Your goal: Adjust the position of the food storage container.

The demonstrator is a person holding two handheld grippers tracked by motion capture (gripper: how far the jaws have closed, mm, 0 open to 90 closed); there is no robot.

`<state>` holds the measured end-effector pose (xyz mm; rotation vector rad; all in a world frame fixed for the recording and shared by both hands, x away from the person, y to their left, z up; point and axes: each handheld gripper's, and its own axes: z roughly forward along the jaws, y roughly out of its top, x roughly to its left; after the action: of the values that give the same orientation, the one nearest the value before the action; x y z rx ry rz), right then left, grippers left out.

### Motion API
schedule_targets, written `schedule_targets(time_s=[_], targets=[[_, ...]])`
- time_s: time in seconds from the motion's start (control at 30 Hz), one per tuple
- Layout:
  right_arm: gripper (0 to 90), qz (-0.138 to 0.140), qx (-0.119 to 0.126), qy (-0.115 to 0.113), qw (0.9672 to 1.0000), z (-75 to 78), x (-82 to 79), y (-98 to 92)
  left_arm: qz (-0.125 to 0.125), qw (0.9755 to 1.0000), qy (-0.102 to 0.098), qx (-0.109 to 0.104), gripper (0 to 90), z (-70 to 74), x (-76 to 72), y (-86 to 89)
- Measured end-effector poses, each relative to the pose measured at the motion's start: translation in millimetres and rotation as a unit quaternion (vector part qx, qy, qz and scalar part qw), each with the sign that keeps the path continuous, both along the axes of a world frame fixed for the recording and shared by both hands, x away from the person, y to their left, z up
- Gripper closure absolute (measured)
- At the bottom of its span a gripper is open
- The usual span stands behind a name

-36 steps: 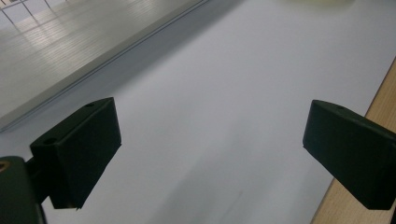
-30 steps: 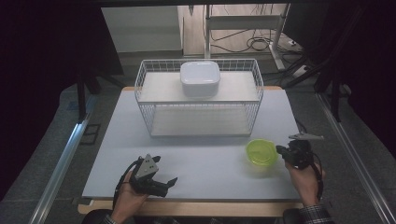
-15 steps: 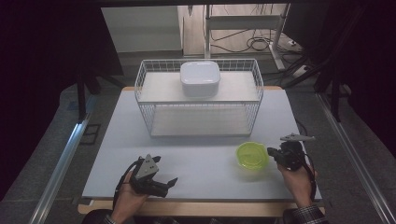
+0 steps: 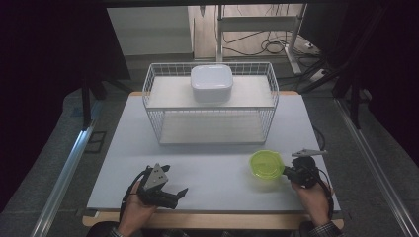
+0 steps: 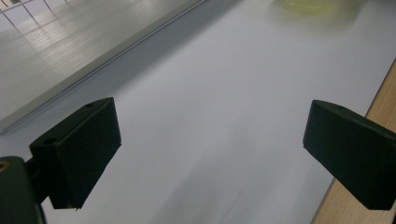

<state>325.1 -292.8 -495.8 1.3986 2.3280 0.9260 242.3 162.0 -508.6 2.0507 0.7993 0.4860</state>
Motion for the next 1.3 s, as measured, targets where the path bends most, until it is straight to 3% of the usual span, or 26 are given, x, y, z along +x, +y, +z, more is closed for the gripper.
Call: schedule_targets(time_s=[0.23,0.63,0.73,1.3], targets=[[89.7,0.017,0.002,-0.005,0.9998,-1.4,0.2,10.5,-0.003,1.0,0.001,0.004,3.7,-0.7,0.2,-1.3],[89.7,0.046,0.026,0.012,0.9985,-4.3,4.7,33.5,-0.003,1.0,0.002,0.006,3.7,-1.6,0.6,-2.0],[89.7,0.062,0.038,0.014,0.9973,-6.1,7.5,45.2,-0.003,1.0,0.003,0.006,3.6,-1.9,0.7,-2.5],[89.7,0.117,0.055,0.029,0.9912,-13.9,7.7,96.3,-0.005,0.9999,0.004,0.011,3.6,-2.8,0.8,-3.8]])
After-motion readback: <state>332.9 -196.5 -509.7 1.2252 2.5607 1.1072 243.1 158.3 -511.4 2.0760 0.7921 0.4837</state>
